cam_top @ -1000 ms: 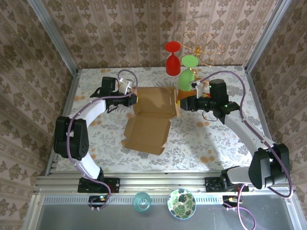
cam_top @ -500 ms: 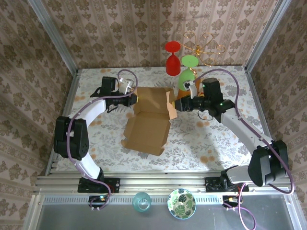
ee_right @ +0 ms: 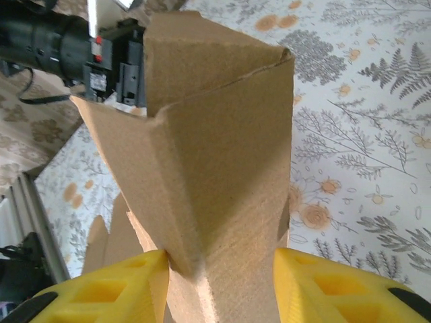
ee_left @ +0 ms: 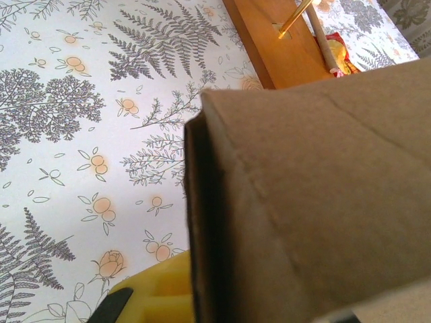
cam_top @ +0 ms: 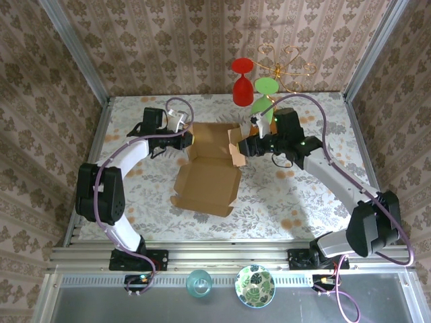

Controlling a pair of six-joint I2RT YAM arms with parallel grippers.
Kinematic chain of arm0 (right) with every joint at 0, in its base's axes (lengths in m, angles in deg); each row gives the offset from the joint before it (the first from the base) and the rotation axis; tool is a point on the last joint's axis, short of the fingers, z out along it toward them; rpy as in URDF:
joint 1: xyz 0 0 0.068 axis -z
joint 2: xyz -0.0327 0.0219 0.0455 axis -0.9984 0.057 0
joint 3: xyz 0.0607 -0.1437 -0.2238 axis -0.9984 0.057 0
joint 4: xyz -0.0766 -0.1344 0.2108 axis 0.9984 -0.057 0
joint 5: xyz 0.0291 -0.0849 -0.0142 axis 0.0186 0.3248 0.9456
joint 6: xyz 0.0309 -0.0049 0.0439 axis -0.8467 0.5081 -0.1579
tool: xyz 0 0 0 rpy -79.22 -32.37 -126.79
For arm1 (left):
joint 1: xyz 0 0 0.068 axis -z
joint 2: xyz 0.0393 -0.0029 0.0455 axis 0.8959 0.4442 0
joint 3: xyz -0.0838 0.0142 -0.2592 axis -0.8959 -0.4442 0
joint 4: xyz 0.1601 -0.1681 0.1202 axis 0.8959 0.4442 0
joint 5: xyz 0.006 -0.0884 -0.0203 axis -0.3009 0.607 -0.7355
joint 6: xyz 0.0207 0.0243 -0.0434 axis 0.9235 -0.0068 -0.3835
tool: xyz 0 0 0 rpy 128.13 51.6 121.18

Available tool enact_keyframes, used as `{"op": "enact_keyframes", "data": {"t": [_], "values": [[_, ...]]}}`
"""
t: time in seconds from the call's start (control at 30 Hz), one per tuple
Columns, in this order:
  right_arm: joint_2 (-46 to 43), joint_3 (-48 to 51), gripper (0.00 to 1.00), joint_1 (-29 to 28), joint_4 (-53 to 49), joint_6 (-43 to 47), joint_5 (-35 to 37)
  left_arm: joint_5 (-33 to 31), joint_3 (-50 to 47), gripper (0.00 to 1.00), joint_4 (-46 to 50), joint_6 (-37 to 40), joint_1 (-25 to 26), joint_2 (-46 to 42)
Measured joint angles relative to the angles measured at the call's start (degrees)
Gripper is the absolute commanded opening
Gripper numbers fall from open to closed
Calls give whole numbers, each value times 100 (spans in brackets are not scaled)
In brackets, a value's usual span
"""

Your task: Fold the paper box

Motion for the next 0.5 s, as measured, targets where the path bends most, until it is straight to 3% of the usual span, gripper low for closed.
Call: {"op": "enact_keyframes", "data": {"t": [0.23, 0.5], "values": [[212, -203, 47, -216, -116, 146, 693, -94, -2, 0, 0, 0, 44, -26], [562, -590, 40, -474, -304, 144, 1823, -208, -2, 0, 4, -2, 44, -72]]}}
